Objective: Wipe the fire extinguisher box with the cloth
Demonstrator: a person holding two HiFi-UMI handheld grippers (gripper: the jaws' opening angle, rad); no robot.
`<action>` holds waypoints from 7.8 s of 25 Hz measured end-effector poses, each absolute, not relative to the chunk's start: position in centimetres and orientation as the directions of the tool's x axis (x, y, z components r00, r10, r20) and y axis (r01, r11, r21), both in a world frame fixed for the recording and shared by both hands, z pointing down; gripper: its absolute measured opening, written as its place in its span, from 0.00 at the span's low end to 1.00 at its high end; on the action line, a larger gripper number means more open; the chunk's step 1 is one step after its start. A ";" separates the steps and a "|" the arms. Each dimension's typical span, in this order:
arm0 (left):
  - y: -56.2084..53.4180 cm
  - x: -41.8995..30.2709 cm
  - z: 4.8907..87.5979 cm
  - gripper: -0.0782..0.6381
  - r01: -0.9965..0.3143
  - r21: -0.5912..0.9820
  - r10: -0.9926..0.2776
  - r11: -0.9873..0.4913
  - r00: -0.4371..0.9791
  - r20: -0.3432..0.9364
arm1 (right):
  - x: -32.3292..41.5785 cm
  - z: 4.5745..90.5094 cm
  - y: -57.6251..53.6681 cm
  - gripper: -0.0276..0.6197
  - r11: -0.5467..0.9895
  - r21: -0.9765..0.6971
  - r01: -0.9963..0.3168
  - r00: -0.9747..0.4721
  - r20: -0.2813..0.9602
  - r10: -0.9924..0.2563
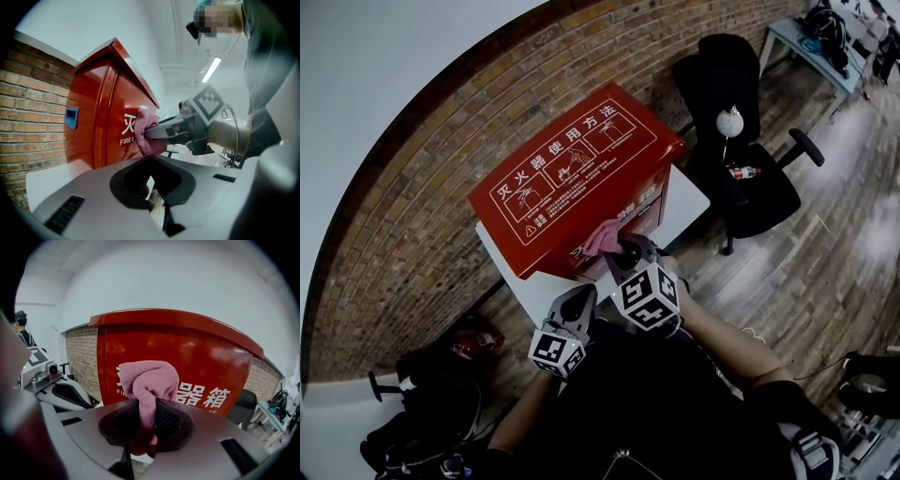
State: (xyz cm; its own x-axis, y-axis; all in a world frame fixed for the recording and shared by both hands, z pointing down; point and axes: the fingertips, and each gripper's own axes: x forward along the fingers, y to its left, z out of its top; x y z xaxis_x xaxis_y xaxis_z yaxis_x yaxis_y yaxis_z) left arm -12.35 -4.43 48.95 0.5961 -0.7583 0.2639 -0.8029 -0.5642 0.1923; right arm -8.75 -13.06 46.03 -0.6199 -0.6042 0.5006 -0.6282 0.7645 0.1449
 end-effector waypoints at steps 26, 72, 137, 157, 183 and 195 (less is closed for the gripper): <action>-4.4 -13.4 49.2 0.14 -0.800 0.203 -0.753 -0.564 0.600 0.272 | -8.9 53.6 -13.7 0.17 0.748 0.096 -0.656 -0.575 0.579 -0.578; -3.1 -15.2 49.3 0.14 -0.821 0.187 -0.762 -0.540 0.571 0.305 | -8.7 64.7 -13.5 0.17 0.705 0.050 -0.707 -0.515 0.647 -0.562; 0.1 -20.6 50.0 0.14 -0.902 0.186 -0.824 -0.389 0.431 0.366 | -8.0 83.5 -14.0 0.17 0.665 -0.004 -0.747 -0.358 0.845 -0.396; -0.4 -21.7 50.0 0.14 -0.886 0.176 -0.814 -0.428 0.463 0.350 | -12.7 83.6 -10.1 0.17 0.703 -0.039 -0.710 -0.402 0.842 -0.360; -1.1 -20.1 50.1 0.14 -0.858 0.213 -0.789 -0.467 0.513 0.338 | -13.4 77.4 -9.7 0.17 0.697 -0.075 -0.713 -0.478 0.779 -0.405; -2.1 -19.6 50.1 0.14 -0.846 0.210 -0.786 -0.490 0.533 0.313 | -14.1 72.7 -9.8 0.17 0.702 -0.086 -0.707 -0.523 0.731 -0.437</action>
State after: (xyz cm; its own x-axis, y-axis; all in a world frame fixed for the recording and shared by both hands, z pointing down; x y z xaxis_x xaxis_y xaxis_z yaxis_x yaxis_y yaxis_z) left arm -19.64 -2.11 50.12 0.5326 -0.7865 0.3127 -0.8463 -0.4895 0.2102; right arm -14.14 -9.77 72.67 -0.5233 -0.4372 0.7314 -0.7067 0.7023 -0.0858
